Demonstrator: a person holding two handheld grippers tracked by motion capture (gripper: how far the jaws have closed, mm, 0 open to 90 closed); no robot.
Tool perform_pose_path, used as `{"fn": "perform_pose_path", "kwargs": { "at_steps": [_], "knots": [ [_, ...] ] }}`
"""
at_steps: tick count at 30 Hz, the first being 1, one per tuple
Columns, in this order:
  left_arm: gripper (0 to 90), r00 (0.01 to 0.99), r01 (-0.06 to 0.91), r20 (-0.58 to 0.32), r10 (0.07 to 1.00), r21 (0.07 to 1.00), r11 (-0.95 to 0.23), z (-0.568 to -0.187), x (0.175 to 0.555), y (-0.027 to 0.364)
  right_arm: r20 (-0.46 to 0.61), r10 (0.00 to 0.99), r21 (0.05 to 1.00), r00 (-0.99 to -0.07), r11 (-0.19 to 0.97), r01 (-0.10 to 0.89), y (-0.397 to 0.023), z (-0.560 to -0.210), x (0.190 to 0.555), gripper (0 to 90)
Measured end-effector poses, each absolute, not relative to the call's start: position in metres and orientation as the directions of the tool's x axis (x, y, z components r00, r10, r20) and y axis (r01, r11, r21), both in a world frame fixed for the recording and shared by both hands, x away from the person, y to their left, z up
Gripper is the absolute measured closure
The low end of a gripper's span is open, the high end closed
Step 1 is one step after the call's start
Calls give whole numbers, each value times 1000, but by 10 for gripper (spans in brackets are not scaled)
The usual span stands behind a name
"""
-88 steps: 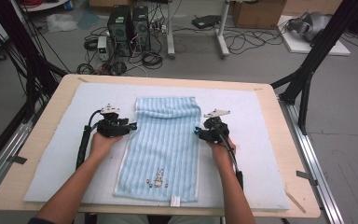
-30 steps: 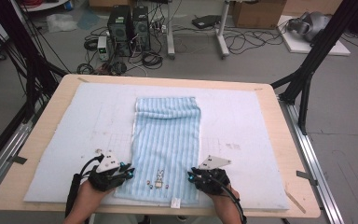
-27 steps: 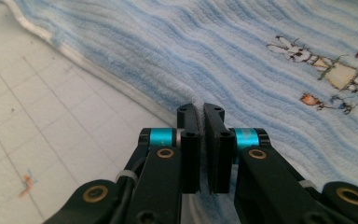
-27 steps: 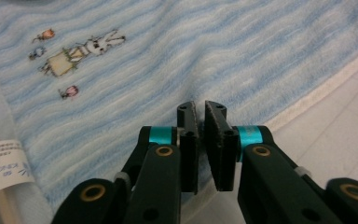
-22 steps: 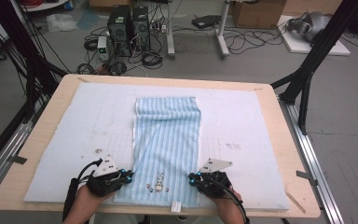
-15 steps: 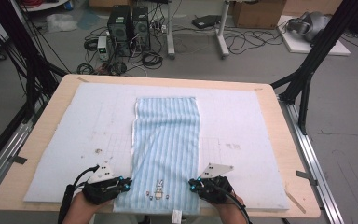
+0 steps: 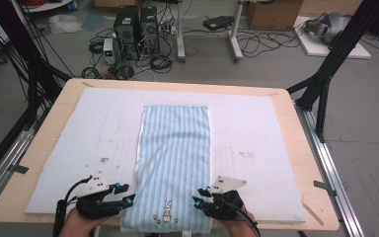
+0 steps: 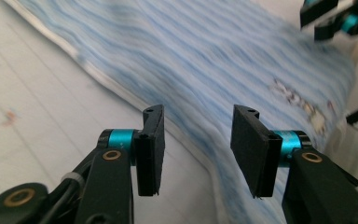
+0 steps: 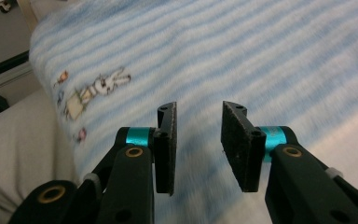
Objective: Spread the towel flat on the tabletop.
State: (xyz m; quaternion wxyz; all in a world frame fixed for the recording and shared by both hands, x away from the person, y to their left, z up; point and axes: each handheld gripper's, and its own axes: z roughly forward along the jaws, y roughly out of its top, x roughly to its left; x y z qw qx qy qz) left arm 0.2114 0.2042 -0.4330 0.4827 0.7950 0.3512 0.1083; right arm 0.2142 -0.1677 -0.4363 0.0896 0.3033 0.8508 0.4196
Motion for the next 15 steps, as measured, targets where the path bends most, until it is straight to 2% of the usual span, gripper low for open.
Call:
{"fn": "perform_pose_path", "kwargs": {
  "at_steps": [4, 6, 7, 8, 13, 15],
  "knots": [
    [537, 704, 455, -168, 690, 853, -256, -430, 220, 212, 108, 562, 743, -820, 502, 442, -153, -444, 224, 727],
    [537, 693, 459, -169, 701, 853, -247, -429, 224, 216, 96, 552, 734, -828, 523, 434, -151, -447, 224, 780],
    [537, 688, 462, -174, 705, 854, -240, -429, 225, 217, 99, 541, 728, -835, 533, 432, -153, -445, 224, 854],
    [537, 685, 461, -172, 708, 854, -239, -429, 227, 219, 101, 527, 718, -844, 548, 428, -155, -445, 223, 867],
    [535, 669, 466, -180, 721, 857, -219, -428, 237, 222, 146, 470, 678, -871, 594, 434, -167, -440, 218, 864],
    [530, 666, 468, -180, 724, 857, -218, -428, 241, 222, 142, 455, 687, -879, 594, 418, -170, -439, 217, 801]
  ]
}}
